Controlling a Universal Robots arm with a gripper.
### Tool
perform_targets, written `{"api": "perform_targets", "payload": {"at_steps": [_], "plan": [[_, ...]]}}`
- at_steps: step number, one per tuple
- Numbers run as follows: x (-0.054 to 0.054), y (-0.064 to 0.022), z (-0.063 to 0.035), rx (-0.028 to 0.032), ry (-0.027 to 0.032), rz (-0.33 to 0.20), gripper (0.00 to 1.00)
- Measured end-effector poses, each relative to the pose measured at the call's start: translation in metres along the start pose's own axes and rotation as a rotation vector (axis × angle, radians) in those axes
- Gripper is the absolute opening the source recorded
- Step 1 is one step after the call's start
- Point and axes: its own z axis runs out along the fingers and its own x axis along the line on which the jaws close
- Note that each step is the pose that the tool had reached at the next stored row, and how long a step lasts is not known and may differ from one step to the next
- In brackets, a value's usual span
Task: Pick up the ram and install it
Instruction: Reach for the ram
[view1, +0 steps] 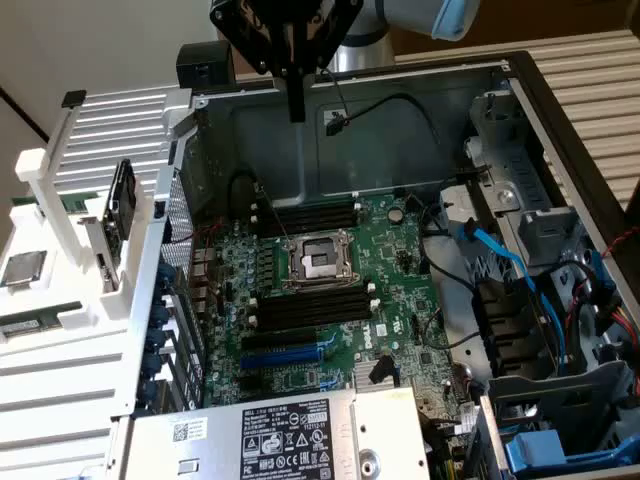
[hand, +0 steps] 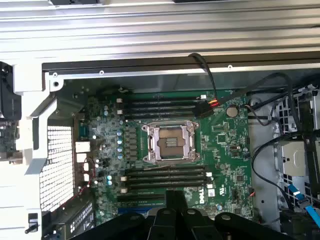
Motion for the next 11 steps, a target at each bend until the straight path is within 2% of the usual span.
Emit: {"api": "perform_targets", "payload": {"at_steps": [11], "plan": [[0.0,0.0,0.0,0.0,-0.0001,0.0,0.1]]}}
